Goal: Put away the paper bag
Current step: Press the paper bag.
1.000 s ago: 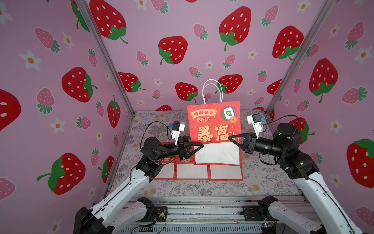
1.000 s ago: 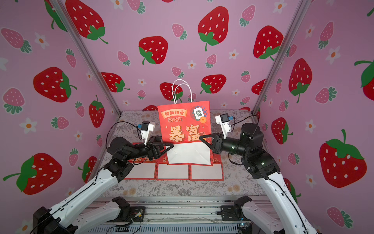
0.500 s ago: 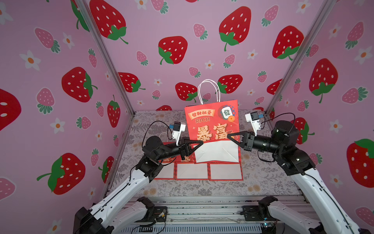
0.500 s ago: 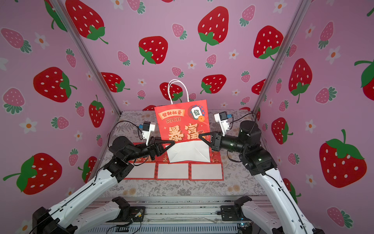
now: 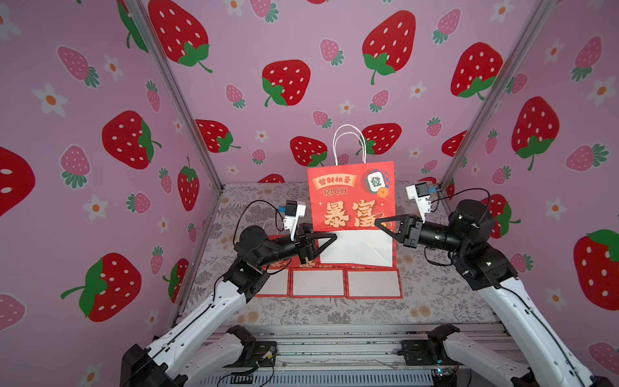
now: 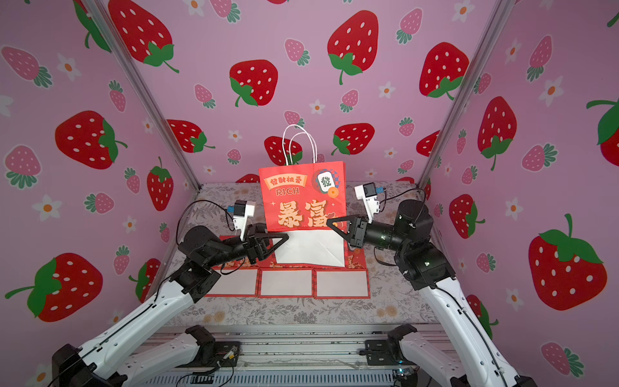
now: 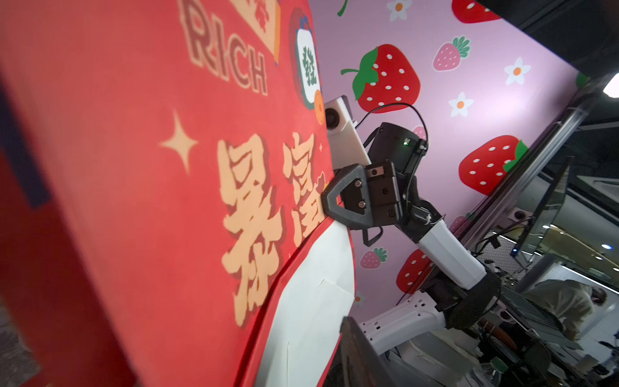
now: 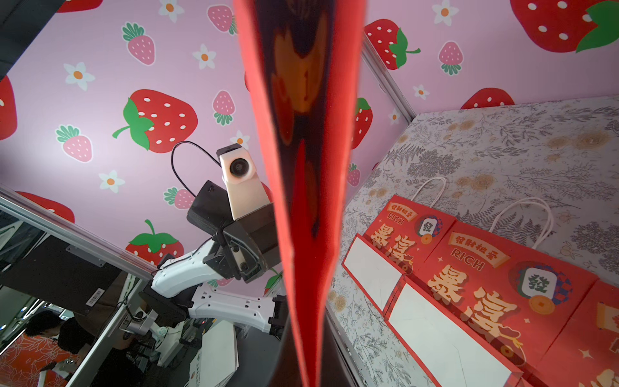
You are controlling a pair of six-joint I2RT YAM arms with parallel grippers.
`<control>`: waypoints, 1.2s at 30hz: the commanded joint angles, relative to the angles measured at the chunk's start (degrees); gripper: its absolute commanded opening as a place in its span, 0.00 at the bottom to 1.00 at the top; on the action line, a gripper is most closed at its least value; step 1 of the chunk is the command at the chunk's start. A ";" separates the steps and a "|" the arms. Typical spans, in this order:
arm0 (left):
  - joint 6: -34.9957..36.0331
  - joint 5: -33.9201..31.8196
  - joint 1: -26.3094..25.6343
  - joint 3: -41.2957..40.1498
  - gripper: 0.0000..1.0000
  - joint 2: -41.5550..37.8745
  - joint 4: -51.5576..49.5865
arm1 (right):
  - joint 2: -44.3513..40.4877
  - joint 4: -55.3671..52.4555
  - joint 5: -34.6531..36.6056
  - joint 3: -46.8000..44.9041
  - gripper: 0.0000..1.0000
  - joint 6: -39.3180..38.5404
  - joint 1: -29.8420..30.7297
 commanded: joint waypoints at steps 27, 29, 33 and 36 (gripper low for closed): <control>5.96 -2.65 -0.99 2.50 0.00 -1.90 -6.86 | -1.12 1.59 7.87 -1.23 0.48 -4.14 1.33; 7.37 -3.60 -1.02 3.32 0.00 -2.11 -10.13 | -1.07 0.84 10.47 -0.09 0.60 -5.17 1.33; 10.44 -7.67 -0.99 5.96 0.00 -2.97 -19.25 | -0.87 -1.55 16.04 4.17 0.76 -7.25 1.35; 11.24 -11.47 -0.99 6.60 0.00 -2.86 -23.96 | -0.25 -6.18 20.97 9.07 0.88 -10.22 1.33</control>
